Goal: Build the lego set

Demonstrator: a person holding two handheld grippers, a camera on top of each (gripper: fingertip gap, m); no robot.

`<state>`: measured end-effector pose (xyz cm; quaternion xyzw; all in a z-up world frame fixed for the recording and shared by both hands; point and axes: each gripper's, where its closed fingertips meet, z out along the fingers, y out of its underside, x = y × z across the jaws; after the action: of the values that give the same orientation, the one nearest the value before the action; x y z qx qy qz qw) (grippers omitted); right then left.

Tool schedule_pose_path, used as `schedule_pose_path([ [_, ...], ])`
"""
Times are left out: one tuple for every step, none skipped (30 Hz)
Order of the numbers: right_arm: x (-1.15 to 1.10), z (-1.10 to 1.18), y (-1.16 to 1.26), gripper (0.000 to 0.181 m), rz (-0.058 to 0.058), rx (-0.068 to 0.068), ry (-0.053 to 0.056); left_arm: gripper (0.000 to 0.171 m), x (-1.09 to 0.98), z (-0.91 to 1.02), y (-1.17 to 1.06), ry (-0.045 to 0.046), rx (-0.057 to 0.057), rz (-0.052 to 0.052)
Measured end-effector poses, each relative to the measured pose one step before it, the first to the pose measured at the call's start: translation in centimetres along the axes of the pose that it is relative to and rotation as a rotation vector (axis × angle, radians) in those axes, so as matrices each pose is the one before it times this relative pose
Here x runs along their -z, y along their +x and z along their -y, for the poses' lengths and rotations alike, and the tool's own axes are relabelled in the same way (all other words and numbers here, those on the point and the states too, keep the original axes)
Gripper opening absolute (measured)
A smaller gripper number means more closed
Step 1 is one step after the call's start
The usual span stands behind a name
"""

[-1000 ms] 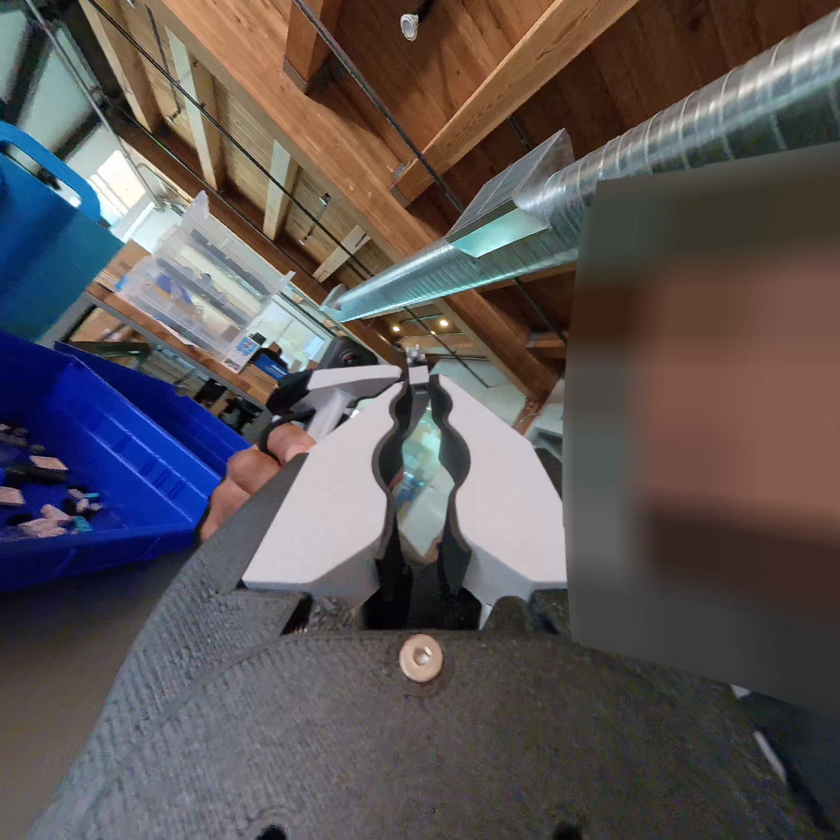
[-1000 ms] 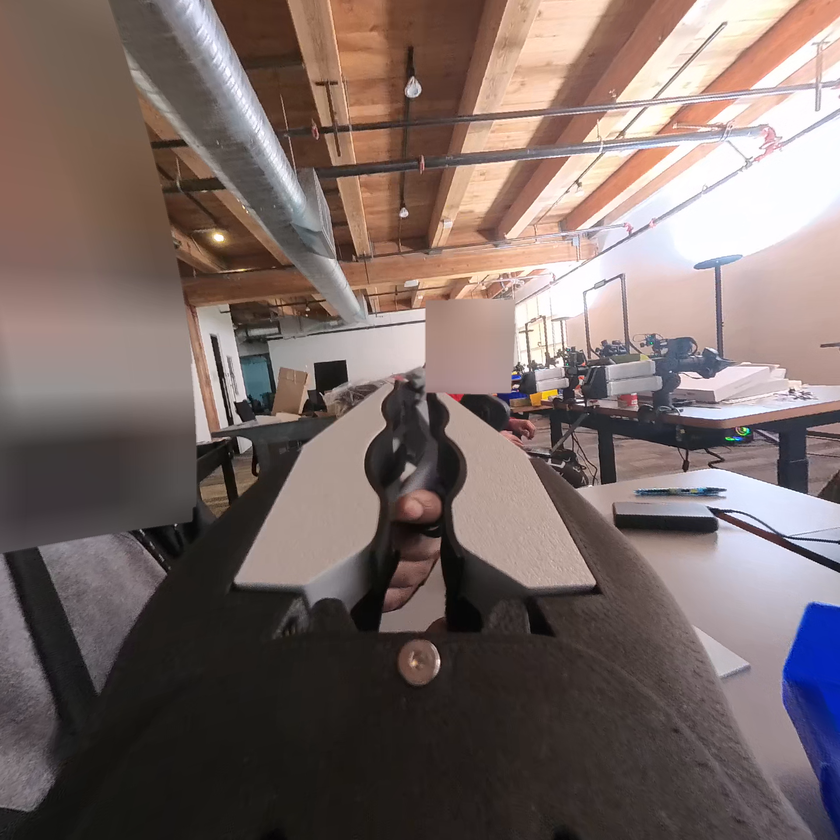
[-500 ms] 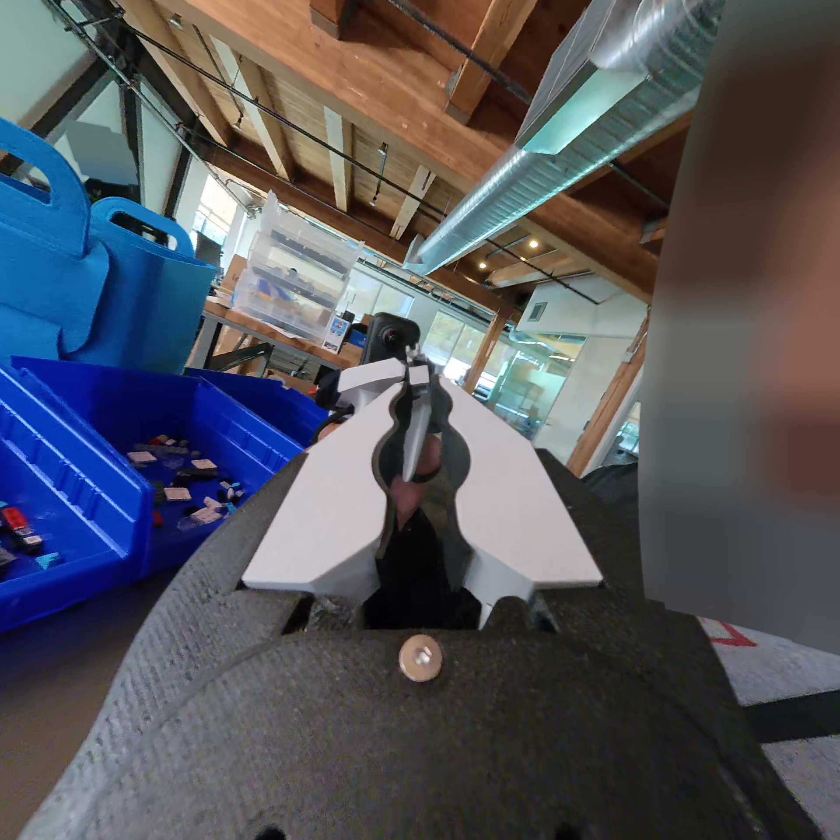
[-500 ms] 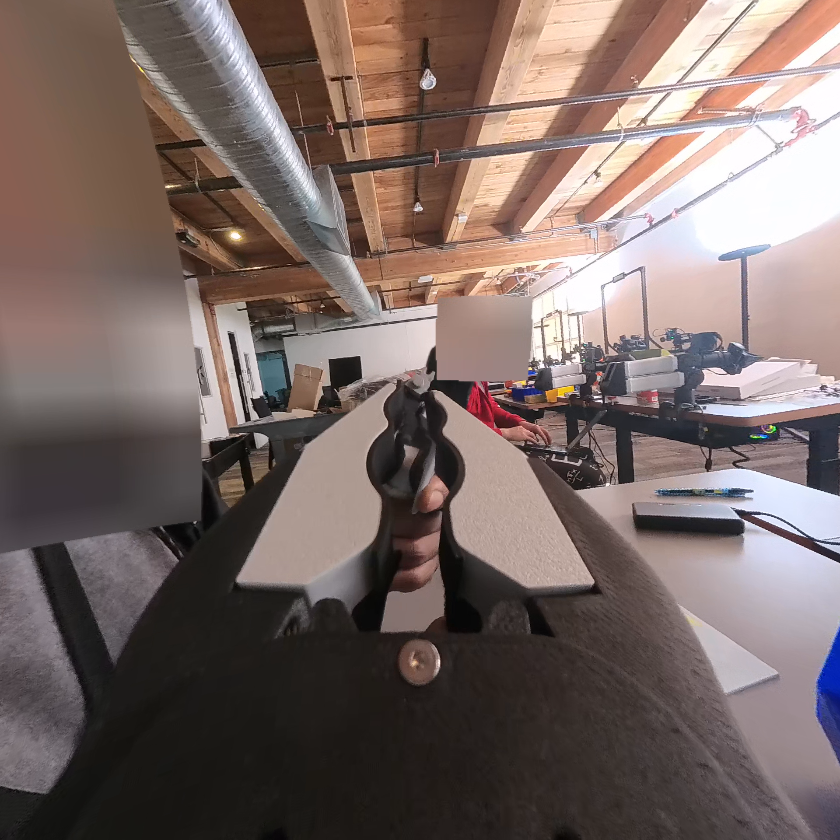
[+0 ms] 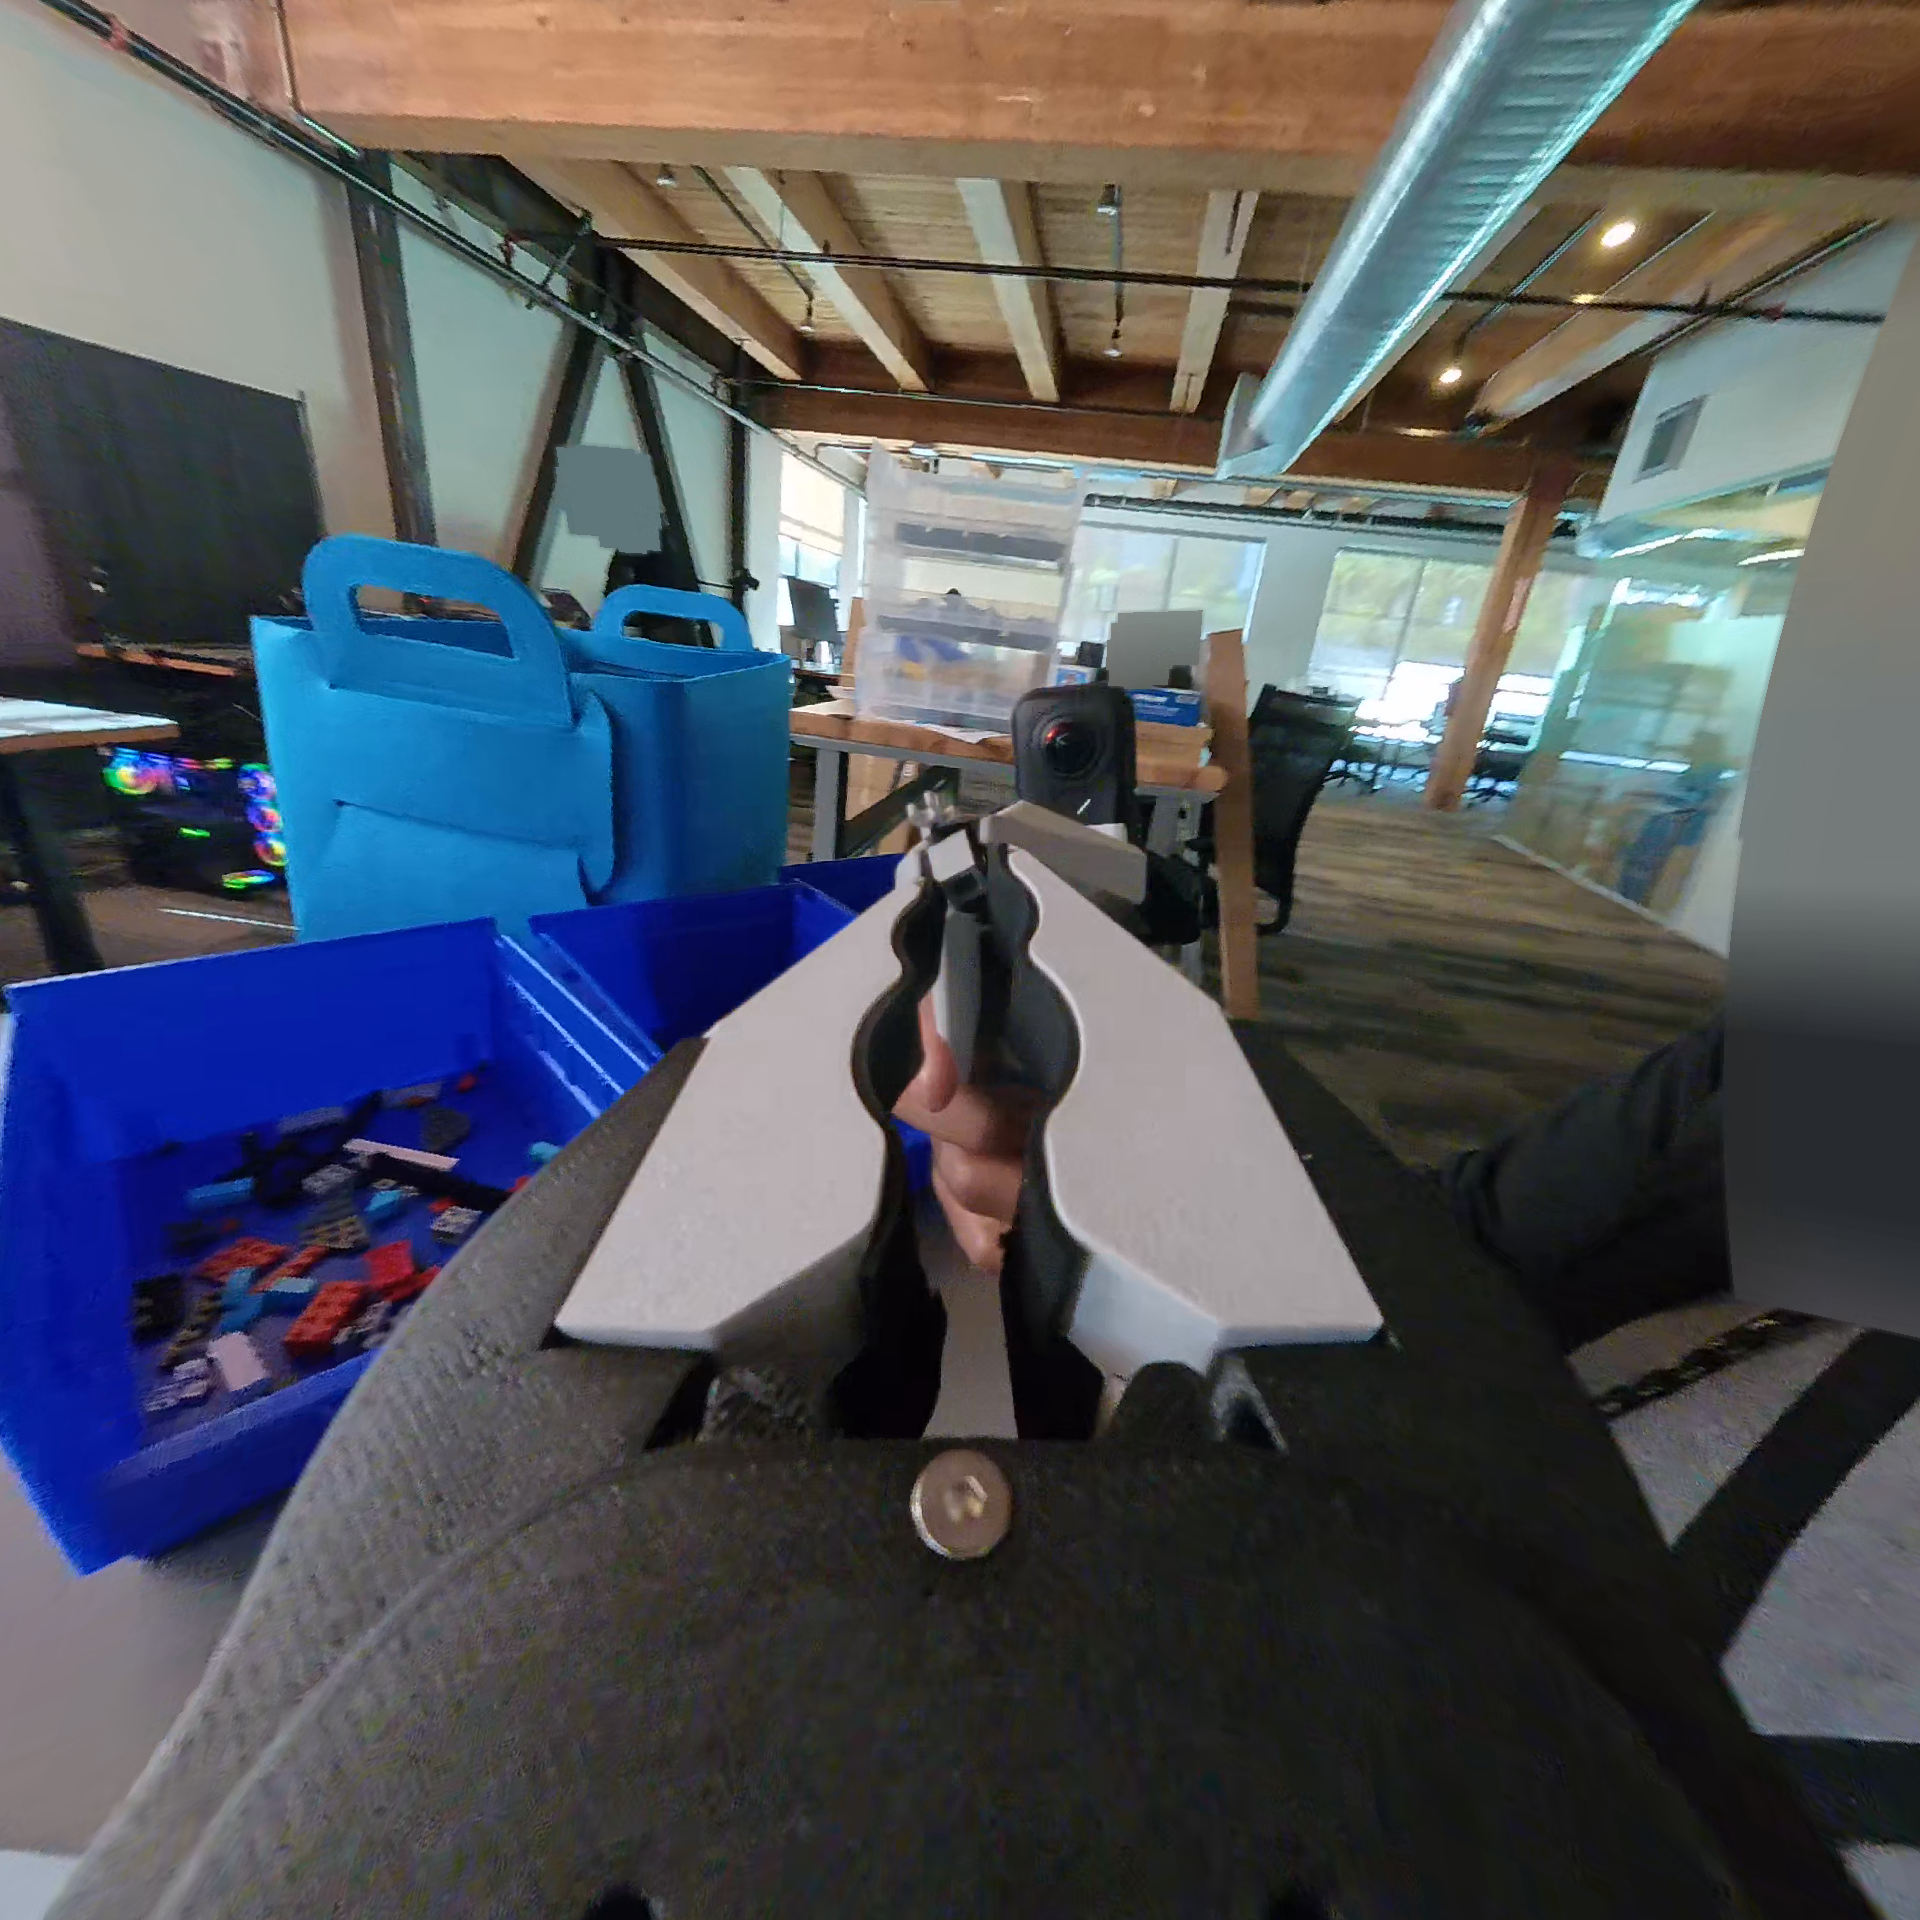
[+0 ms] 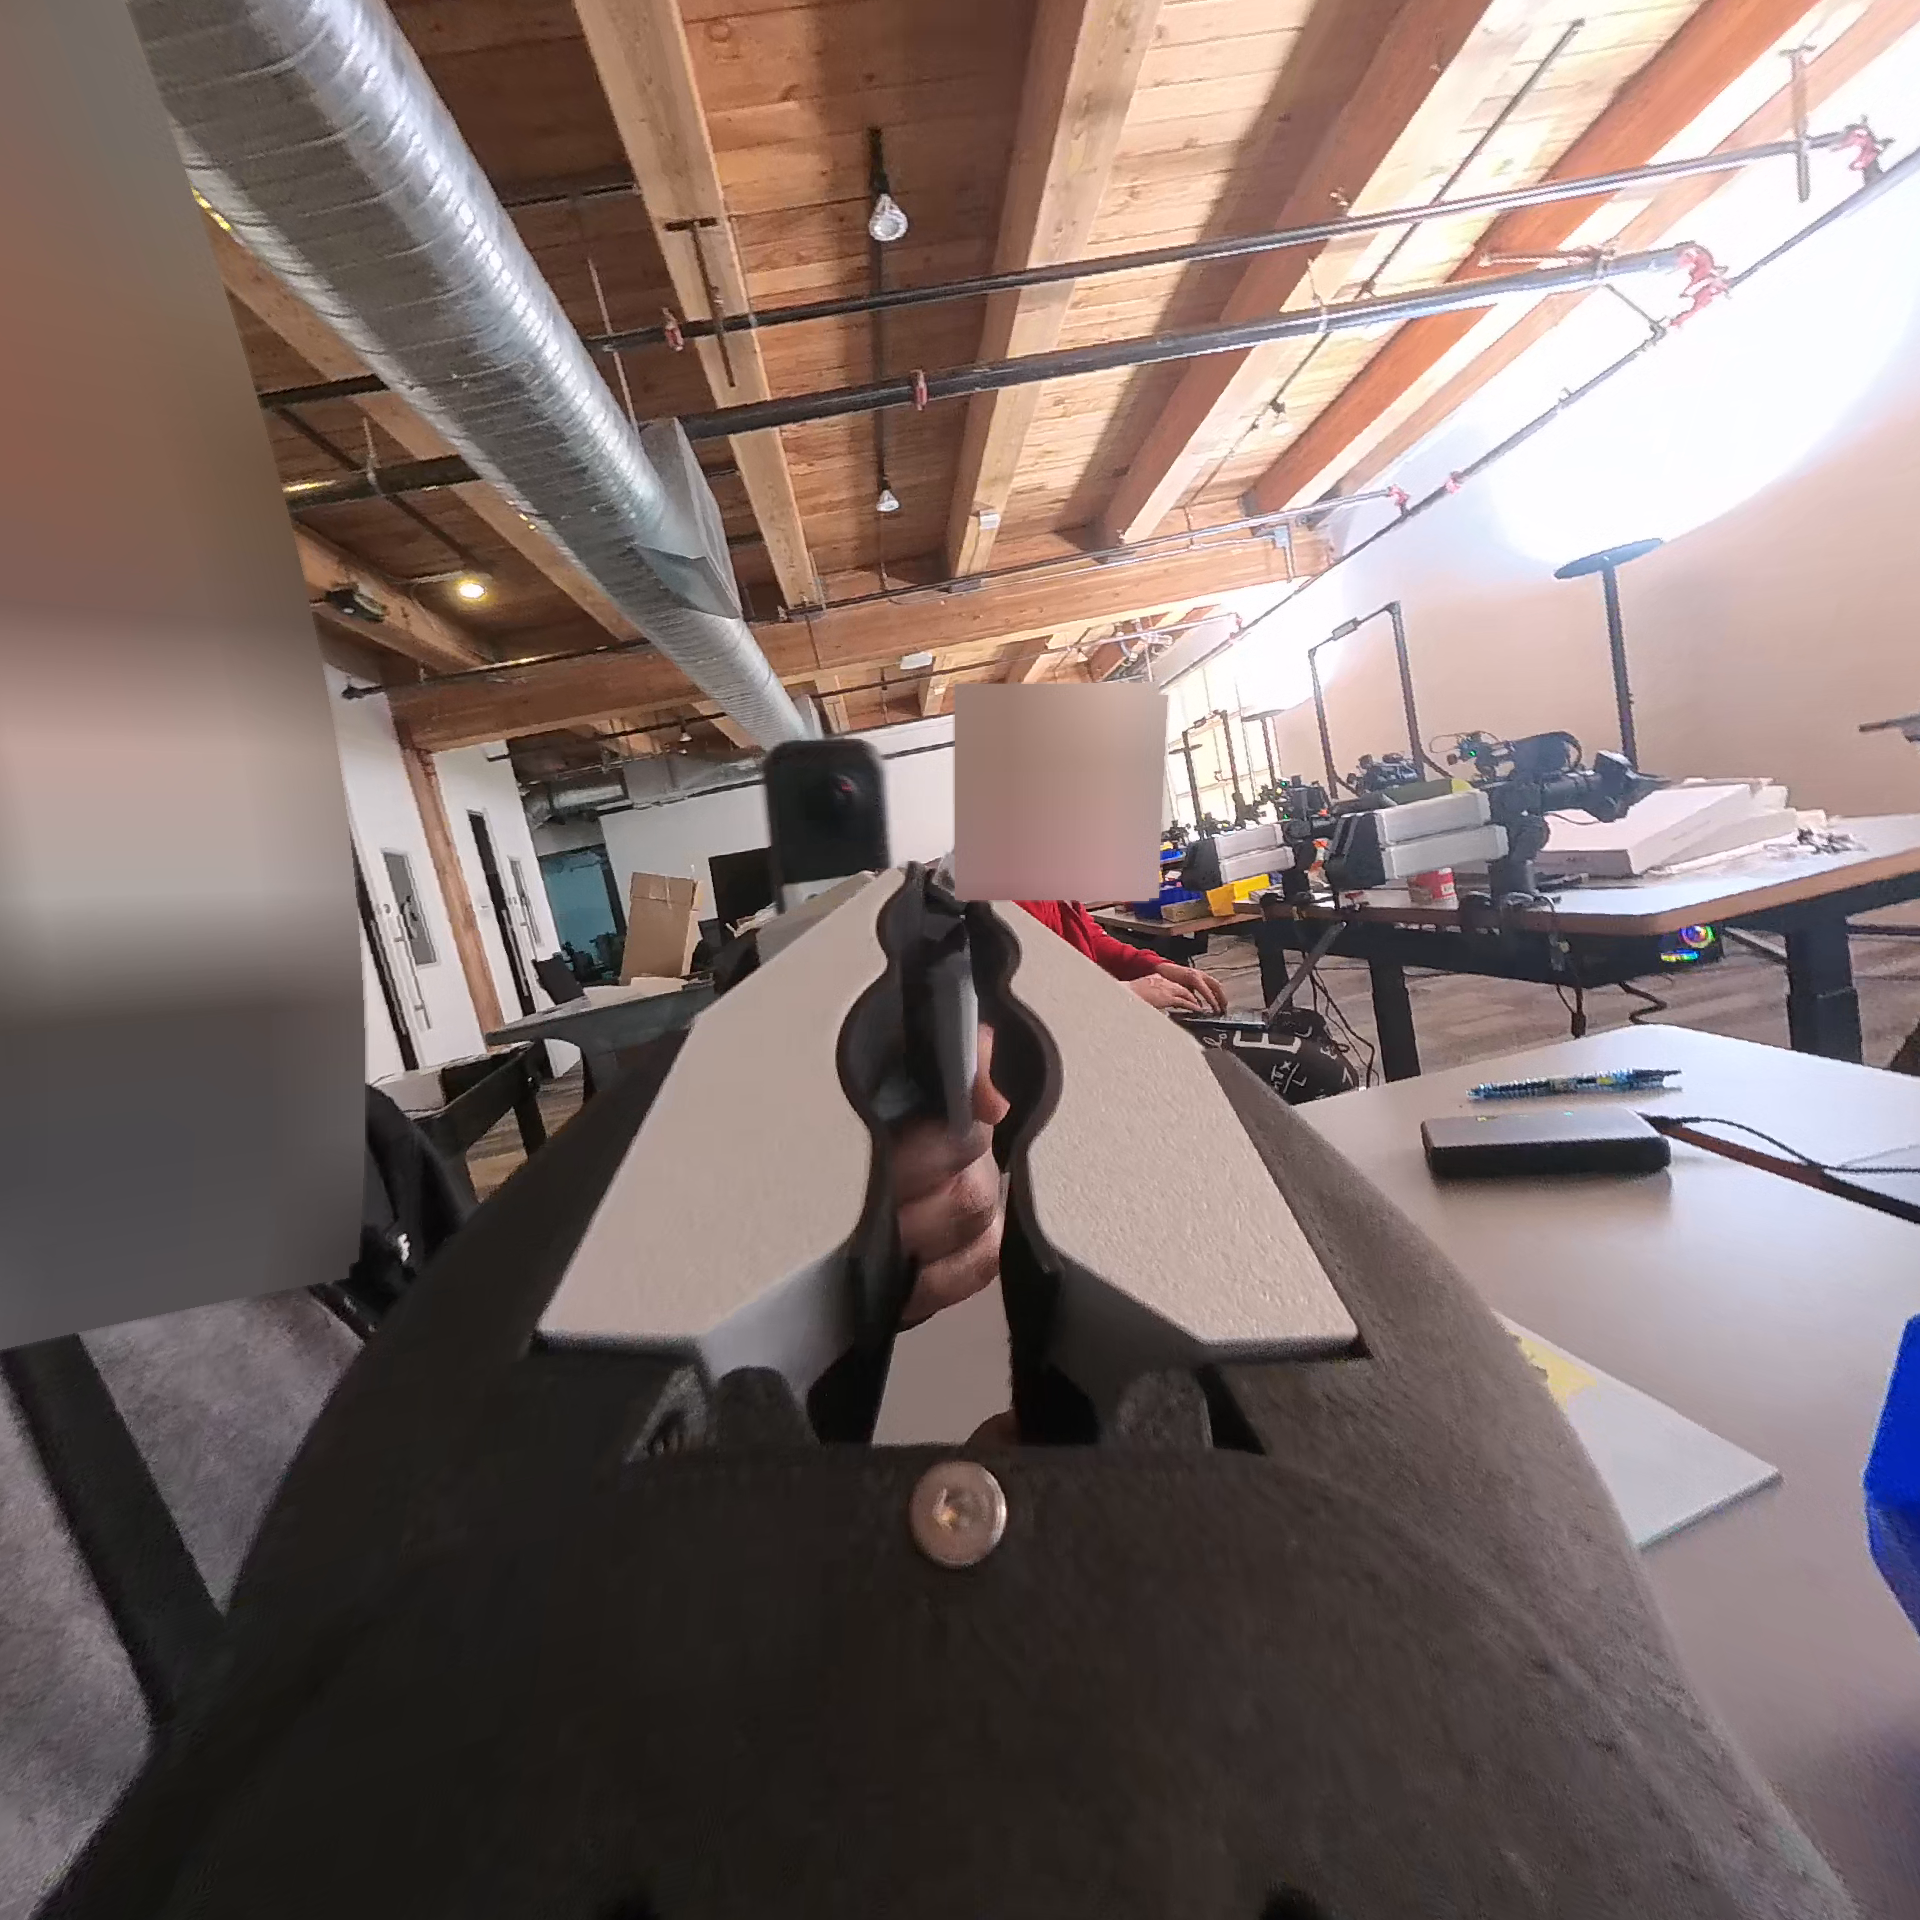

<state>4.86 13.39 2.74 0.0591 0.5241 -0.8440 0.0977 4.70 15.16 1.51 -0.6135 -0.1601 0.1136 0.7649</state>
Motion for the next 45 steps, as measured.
schedule_pose_path([
  [-0.052, -0.071, 0.081, 0.008, -0.0069, -0.0047, -0.0027, 0.01, 0.018, -0.012, -0.057, -0.00347, -0.019, 0.0118],
  [-0.044, -0.069, 0.079, 0.009, -0.0086, -0.0044, -0.0045, 0.01, 0.01, -0.015, -0.093, -0.00456, -0.0197, 0.0131],
  [-0.034, -0.065, 0.07, 0.009, -0.0092, -0.0061, -0.0058, 0.009, 0.016, -0.035, -0.088, -0.00543, -0.0227, 0.0136],
  [-0.007, -0.051, 0.048, 0.008, -0.0082, -0.0082, -0.0059, 0.009, 0.011, -0.021, -0.081, -0.00483, -0.0225, 0.0126],
  [0.017, -0.024, 0.056, 0.008, -0.0074, -0.0106, -0.0056, 0.009, 0.012, -0.03, -0.088, -0.00579, -0.0232, 0.0129],
  [-0.01, 0.012, 0.034, 0.009, -0.0058, -0.0112, -0.0041, 0.009, 0.015, -0.02, -0.05, -0.00481, -0.0241, 0.0103],
  [-0.048, -0.045, 0.081, 0.009, -0.007, -0.0102, -0.0042, 0.009, 0.009, -0.023, -0.074, -0.00466, -0.023, 0.0113],
  [-0.056, -0.097, 0.133, 0.009, -0.0106, -0.0109, -0.0059, 0.008, -0.001, -0.087, -0.126, -0.00889, -0.0311, 0.0167],
  [0.014, -0.067, 0.075, 0.009, -0.0087, -0.0091, -0.0053, 0.009, -0.013, -0.075, -0.079, -0.00796, -0.0315, 0.0145],
  [0.006, -0.05, 0.052, 0.009, -0.0053, -0.0055, -0.0041, 0.009, 0.014, -0.04, -0.037, -0.00534, -0.0251, 0.0098],
  [-0.045, -0.034, 0.07, 0.009, -0.0064, -0.0037, -0.0044, 0.009, -0.004, -0.017, -0.047, -0.0038, -0.0161, 0.007],
  [-0.023, -0.05, 0.134, 0.009, -0.011, -0.0059, -0.0068, 0.009, 0.001, -0.095, -0.134, -0.00678, -0.0144, 0.0104],
  [0.021, -0.056, 0.103, 0.009, -0.0092, -0.0055, -0.0055, 0.009, -0.012, -0.077, -0.063, -0.00361, -0.0157, 0.0056],
  [0.016, -0.008, 0.04, 0.009, -0.0045, 0.0009, -0.0023, 0.009, 0.008, -0.005, -0.009, 0.00115, -0.0071, 0.0002],
  [0.012, 0.02, 0.018, 0.009, -0.0026, 0.0029, -0.0003, 0.009, 0.003, 0.0, -0.011, 0.00273, -0.0037, -0.0013],
  [0.024, -0.035, 0.041, 0.009, -0.0033, 0.0019, -0.0002, 0.009, -0.009, -0.032, -0.038, 0.00038, -0.0066, 0.0013],
  [0.049, -0.048, 0.087, 0.009, -0.0034, 0.0066, 0.0009, 0.009, -0.018, -0.046, -0.047, 0.00036, -0.0057, 0.0013],
  [0.07, -0.034, 0.084, 0.009, -0.0003, 0.0175, 0.0046, 0.009, -0.006, 0.038, 0.001, 0.00579, 0.0057, -0.0041],
  [0.015, -0.017, 0.063, 0.009, 0.0008, 0.0278, 0.0084, 0.009, -0.015, 0.079, 0.033, 0.00996, 0.0259, -0.0105],
  [0.056, 0.041, 0.046, 0.009, -0.0013, 0.0367, 0.0104, 0.01, -0.032, 0.065, 0.123, 0.01203, 0.0476, -0.0259],
  [0.102, 0.124, -0.041, 0.009, -0.0005, 0.0426, 0.0114, 0.01, -0.019, 0.107, 0.084, 0.01671, 0.0719, -0.0339],
  [0.021, 0.128, -0.154, 0.009, 0.0029, 0.0362, 0.0105, 0.011, 0.049, 0.148, 0.165, 0.02082, 0.0854, -0.0474],
  [0.013, 0.172, -0.167, 0.009, 0.004, 0.0268, 0.0118, 0.01, 0.061, 0.127, 0.2, 0.01975, 0.0889, -0.054],
  [0.045, 0.289, -0.144, 0.01, 0.0046, 0.0207, 0.0172, 0.01, 0.063, 0.069, 0.181, 0.01611, 0.0876, -0.0528],
  [0.097, 0.341, -0.132, 0.009, 0.0073, 0.0181, 0.0203, 0.011, 0.078, 0.079, 0.139, 0.01757, 0.0814, -0.0481],
  [0.089, 0.312, -0.112, 0.009, 0.0054, 0.0163, 0.0171, 0.011, 0.099, 0.163, 0.093, 0.02315, 0.0708, -0.0411],
  [0.047, 0.209, -0.012, 0.009, -0.0002, 0.0149, 0.0074, 0.011, 0.115, 0.265, 0.033, 0.02875, 0.0567, -0.032],
  [-0.006, 0.063, 0.095, 0.01, -0.005, 0.0146, -0.0024, 0.012, 0.092, 0.166, 0.019, 0.02078, 0.042, -0.0248],
  [0.016, 0.002, 0.046, 0.01, -0.0033, 0.0119, -0.0039, 0.015, -0.007, 0.041, 0.069, 0.00945, 0.0285, -0.0209],
  [-0.004, 0.015, -0.017, 0.01, 0.0006, 0.0062, -0.0007, 0.018, -0.066, -0.053, 0.09, 0.00202, 0.0204, -0.0164],
  [-0.027, 0.009, -0.038, 0.009, 0.0035, 0.0018, 0.0013, 0.02, -0.122, -0.063, 0.125, 0.00092, 0.0134, -0.0131],
  [-0.065, -0.05, -0.061, 0.01, 0.0045, -0.0004, -0.0003, 0.023, -0.144, -0.089, 0.106, -0.00037, 0.0073, -0.0071],
  [-0.076, -0.091, -0.088, 0.01, 0.0052, 0.0003, -0.0029, 0.025, -0.154, -0.139, -0.008, -0.00403, 0.0014, 0.0025],
  [-0.077, -0.129, -0.101, 0.01, 0.0049, 0.0022, -0.0049, 0.026, -0.135, -0.138, -0.038, -0.00476, -0.0067, 0.0069],
  [-0.073, -0.133, -0.096, 0.009, 0.0033, 0.004, -0.0052, 0.025, -0.097, -0.104, 0.044, -0.00316, -0.0103, 0.003],
  [-0.063, -0.152, -0.066, 0.01, 0.0014, 0.0057, -0.0054, 0.024, -0.062, -0.016, 0.051, 0.00153, -0.0092, 0.0029],
  [-0.033, -0.099, -0.092, 0.009, 0.0032, 0.0067, -0.0039, 0.018, -0.016, 0.029, 0.077, 0.00292, -0.0097, 0.0009],
  [-0.004, -0.002, -0.108, 0.009, 0.004, 0.0054, 0.0008, 0.012, 0.054, 0.051, -0.103, 0.00306, -0.0152, 0.0115],
  [-0.03, 0.054, -0.088, 0.009, 0.0008, 0.0051, -0.0004, 0.008, 0.065, 0.058, 0.003, 0.00342, -0.0234, 0.0064],
  [0.004, 0.014, -0.111, 0.009, 0.0014, 0.007, -0.0037, 0.008, 0.01, -0.059, 0.057, -0.00582, -0.0276, 0.0043],
  [0.035, 0.068, -0.175, 0.009, 0.0039, 0.0052, -0.0014, 0.008, -0.002, -0.034, 0.064, -0.00649, -0.0313, 0.0065],
  [-0.007, 0.078, -0.183, 0.009, 0.0047, 0.0003, 0.0002, 0.008, -0.025, -0.038, 0.068, -0.00834, -0.0356, 0.0106],
  [-0.013, 0.03, -0.115, 0.009, 0.0052, -0.0031, 0.0008, 0.008, -0.019, -0.026, 0.051, -0.00888, -0.0401, 0.014],
  [0.021, -0.001, -0.075, 0.009, 0.0059, -0.0048, 0.0, 0.008, -0.003, -0.014, 0.044, -0.00974, -0.0466, 0.017],
  [0.035, 0.014, -0.06, 0.009, 0.0063, -0.0063, -0.0009, 0.008, 0.008, -0.03, 0.051, -0.01111, -0.0476, 0.0162],
])
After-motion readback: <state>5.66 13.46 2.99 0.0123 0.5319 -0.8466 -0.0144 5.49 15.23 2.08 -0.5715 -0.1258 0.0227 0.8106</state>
